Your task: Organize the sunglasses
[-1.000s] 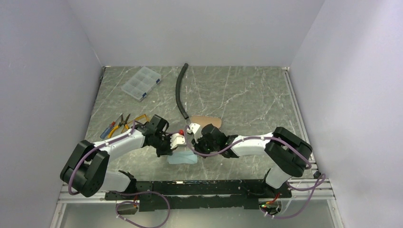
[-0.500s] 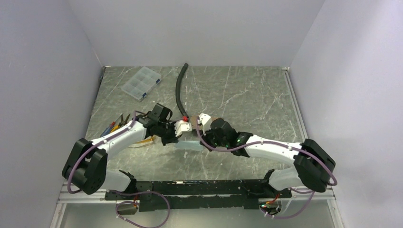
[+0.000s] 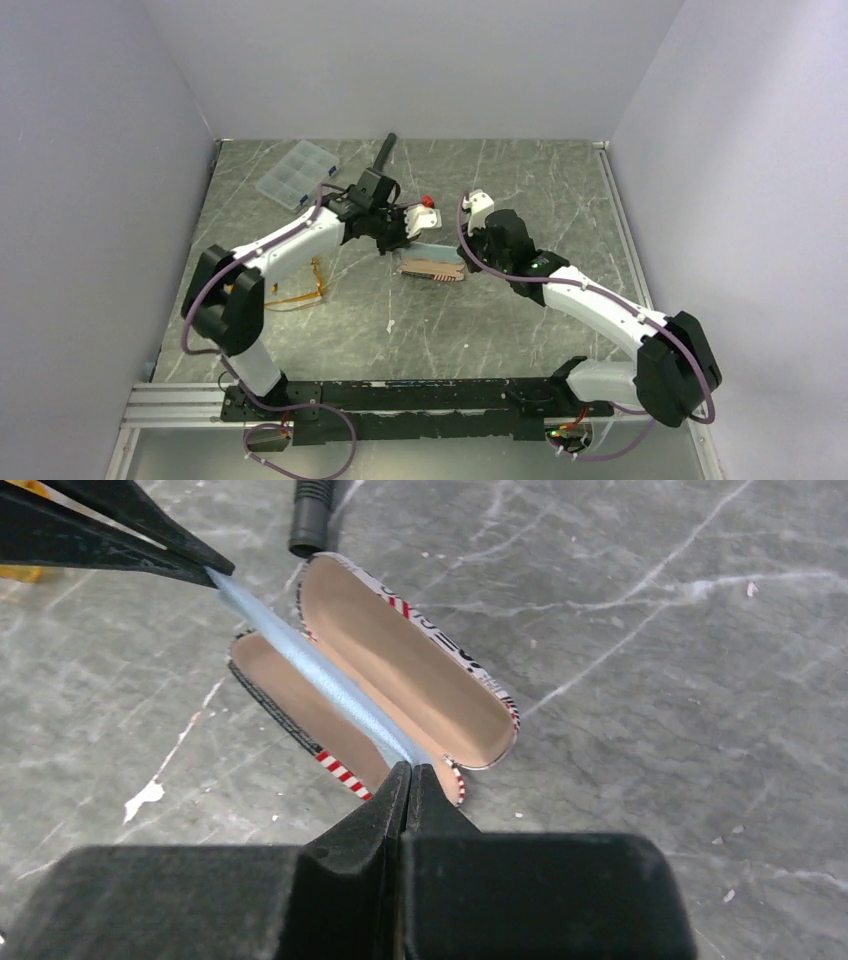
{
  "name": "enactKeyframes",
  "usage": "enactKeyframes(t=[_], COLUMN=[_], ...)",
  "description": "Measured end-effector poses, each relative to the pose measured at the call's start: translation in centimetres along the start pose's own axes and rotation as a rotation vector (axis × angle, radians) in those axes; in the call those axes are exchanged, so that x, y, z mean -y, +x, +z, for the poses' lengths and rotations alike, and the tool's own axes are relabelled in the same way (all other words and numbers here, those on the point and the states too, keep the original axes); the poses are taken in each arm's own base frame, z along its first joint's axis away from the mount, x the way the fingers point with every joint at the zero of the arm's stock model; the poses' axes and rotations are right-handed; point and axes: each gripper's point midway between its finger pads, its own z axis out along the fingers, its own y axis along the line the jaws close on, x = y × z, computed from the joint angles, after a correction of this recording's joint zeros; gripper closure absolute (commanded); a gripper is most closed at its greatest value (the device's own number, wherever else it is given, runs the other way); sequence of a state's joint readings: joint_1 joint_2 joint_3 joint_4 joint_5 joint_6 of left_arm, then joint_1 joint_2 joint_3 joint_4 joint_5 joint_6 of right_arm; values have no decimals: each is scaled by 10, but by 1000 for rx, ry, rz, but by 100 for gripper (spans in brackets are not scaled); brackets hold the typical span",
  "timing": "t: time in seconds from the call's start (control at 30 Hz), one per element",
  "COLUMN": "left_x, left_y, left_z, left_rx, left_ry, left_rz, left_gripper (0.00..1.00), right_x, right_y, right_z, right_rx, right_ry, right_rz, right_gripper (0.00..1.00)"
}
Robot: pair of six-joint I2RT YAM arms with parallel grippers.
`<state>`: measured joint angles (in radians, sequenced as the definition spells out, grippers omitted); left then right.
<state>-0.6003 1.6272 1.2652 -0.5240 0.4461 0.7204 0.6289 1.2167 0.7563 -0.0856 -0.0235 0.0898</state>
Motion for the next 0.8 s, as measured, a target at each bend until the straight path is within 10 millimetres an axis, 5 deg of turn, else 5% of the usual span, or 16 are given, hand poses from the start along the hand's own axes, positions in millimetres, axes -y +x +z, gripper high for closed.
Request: enactKeyframes(t=[0.27,0.8], left_x=[-13,-15], left_y=[24,39], left_z=[43,61], left_rx=[-83,-108], left_ry=[36,36], left_rz=[-32,-5], left_gripper=[97,97], right_x=[16,31], right_y=[20,44], right_z=[19,45], right_rx=[-67,-145], right_ry=[50,98], right_rz=[-5,4], right_gripper=[100,100])
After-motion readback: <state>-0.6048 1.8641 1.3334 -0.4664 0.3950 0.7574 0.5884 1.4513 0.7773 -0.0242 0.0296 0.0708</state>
